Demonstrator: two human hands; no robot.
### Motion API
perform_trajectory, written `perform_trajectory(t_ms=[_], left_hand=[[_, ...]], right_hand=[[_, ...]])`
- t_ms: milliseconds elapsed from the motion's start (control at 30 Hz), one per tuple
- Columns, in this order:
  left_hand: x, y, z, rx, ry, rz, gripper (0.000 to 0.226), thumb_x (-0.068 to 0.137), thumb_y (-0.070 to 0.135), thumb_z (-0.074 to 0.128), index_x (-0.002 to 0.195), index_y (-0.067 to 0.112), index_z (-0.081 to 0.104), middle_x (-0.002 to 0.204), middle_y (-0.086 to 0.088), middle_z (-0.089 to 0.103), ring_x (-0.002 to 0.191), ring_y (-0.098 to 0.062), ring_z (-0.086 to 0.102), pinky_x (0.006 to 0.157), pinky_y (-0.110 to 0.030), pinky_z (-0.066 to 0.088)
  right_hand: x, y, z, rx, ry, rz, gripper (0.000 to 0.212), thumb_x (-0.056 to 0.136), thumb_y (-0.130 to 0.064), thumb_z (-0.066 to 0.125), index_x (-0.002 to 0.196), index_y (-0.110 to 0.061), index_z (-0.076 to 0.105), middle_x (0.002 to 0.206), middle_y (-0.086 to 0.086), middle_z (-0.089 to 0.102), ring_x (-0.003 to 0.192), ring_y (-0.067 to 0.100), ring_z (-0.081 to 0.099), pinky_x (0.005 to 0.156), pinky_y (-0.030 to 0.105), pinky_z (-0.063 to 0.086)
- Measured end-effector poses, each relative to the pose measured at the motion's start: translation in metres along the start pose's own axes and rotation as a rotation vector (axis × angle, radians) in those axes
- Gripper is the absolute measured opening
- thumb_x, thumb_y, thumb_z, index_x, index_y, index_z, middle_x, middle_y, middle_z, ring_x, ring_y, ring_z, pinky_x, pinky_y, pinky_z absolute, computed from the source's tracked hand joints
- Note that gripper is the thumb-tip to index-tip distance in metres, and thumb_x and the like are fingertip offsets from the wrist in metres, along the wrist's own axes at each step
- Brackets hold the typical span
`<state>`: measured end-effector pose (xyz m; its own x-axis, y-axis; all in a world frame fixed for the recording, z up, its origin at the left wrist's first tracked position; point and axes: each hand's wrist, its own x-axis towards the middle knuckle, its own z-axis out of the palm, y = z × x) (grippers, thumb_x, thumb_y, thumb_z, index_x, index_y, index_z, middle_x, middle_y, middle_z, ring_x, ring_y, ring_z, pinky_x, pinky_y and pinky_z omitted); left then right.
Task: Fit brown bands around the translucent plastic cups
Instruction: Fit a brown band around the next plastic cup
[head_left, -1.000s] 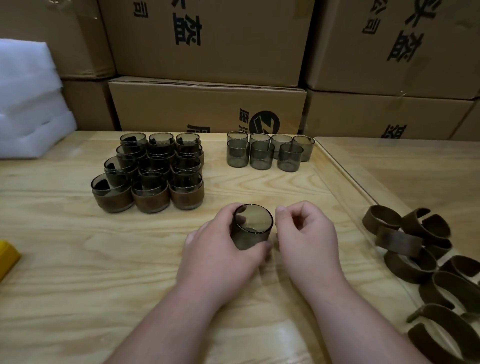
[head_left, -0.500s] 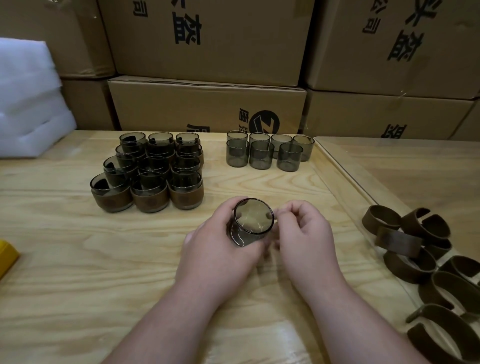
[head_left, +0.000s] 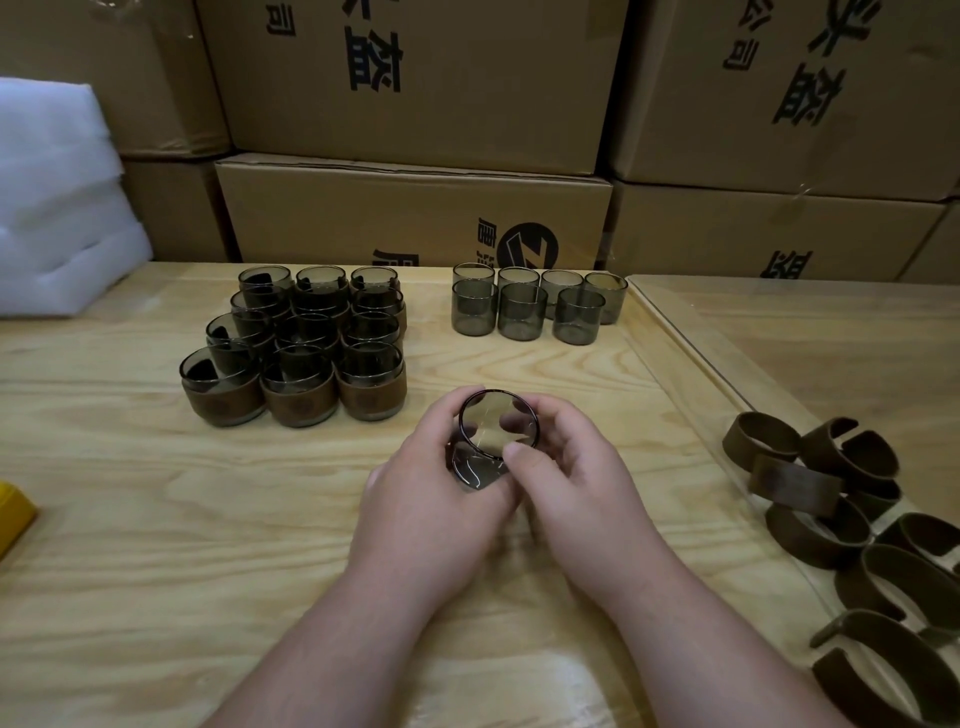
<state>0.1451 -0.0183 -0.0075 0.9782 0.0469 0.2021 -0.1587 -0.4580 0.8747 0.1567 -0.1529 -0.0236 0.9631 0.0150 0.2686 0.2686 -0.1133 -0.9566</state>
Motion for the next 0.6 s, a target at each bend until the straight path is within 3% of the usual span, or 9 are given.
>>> perform_trajectory(t_ms=[133,400,600], left_hand=[[0.0,0.0007,0.0001,-0.001,0.002,0.009,0.057,0.061,0.061,0.063,0.106,0.084,0.037,0.106,0.054,0.053,0.095,0.015,0.062,0.098,-0.039,0.053],[0.001,-0.003,0.0026,0.003,0.001,-0.036,0.064,0.06,0.062,0.073,0.108,0.084,0.036,0.108,0.046,0.056,0.103,0.007,0.065,0.103,-0.04,0.05],[0.0014,-0.0046,0.0035,0.0,0.004,-0.057,0.074,0.059,0.062,0.071,0.125,0.069,0.039,0.104,0.035,0.064,0.106,0.006,0.064,0.105,-0.039,0.049]], right_hand=[[0.0015,0.0011,-0.0012,0.015,-0.017,0.01,0.037,0.076,-0.033,0.059,0.11,-0.044,0.068,0.111,-0.019,0.073,0.109,0.002,0.068,0.087,0.019,0.052],[0.0036,0.0014,-0.0025,0.09,-0.011,0.044,0.042,0.077,-0.014,0.05,0.111,-0.03,0.068,0.102,-0.017,0.075,0.093,0.001,0.069,0.079,0.016,0.052],[0.0034,0.0012,-0.002,0.063,0.0,0.061,0.043,0.076,-0.016,0.051,0.113,-0.03,0.067,0.105,-0.018,0.075,0.102,0.002,0.07,0.082,0.017,0.052]])
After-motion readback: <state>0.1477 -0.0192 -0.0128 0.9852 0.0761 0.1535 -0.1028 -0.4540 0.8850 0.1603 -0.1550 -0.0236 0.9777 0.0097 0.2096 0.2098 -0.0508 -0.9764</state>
